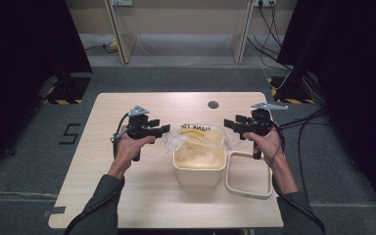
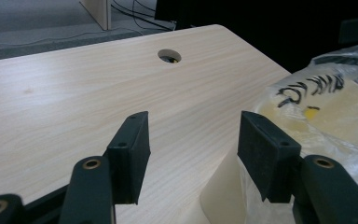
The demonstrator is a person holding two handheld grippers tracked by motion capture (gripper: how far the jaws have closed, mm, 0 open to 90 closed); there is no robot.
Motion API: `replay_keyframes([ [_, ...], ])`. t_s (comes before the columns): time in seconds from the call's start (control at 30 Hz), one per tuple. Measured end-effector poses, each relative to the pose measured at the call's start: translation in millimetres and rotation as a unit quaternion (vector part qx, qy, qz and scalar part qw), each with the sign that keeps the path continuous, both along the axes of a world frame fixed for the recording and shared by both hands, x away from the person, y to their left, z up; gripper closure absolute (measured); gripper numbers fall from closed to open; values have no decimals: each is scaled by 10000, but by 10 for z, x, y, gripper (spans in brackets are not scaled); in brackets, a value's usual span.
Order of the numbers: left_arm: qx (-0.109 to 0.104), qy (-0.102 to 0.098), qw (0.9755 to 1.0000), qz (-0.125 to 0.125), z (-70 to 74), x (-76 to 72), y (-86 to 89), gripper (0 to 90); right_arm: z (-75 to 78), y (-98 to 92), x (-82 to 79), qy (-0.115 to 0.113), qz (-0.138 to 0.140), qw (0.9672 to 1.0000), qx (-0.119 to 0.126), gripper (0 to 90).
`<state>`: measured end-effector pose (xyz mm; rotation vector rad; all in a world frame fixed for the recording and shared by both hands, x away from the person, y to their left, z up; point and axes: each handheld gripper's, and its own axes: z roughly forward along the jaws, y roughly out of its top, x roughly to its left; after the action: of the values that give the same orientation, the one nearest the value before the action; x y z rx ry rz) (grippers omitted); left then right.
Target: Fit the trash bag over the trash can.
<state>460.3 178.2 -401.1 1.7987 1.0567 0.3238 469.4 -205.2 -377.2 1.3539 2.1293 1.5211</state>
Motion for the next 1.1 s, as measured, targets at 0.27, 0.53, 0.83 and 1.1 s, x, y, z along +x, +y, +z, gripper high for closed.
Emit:
replay_keyframes([
  [0.27, -183, -132, 9997, 88, 136, -98, 113, 355, 273, 71, -125, -523, 121, 9984, -185, 350],
  [0.53, -363, -475, 9980, -212, 404, -422, 144, 334, 312, 111, -612, -728, 587, 9944, -501, 372],
  [0.83, -47, -324, 9970, -700, 230, -667, -104, 323, 14, 187, -809, -526, 838, 9901, -1000, 410],
  [1.1, -178, -286, 9950, -939, 59, -644, -151, 501, -127, 54, -767, -310, 931, 9909, -918, 479],
])
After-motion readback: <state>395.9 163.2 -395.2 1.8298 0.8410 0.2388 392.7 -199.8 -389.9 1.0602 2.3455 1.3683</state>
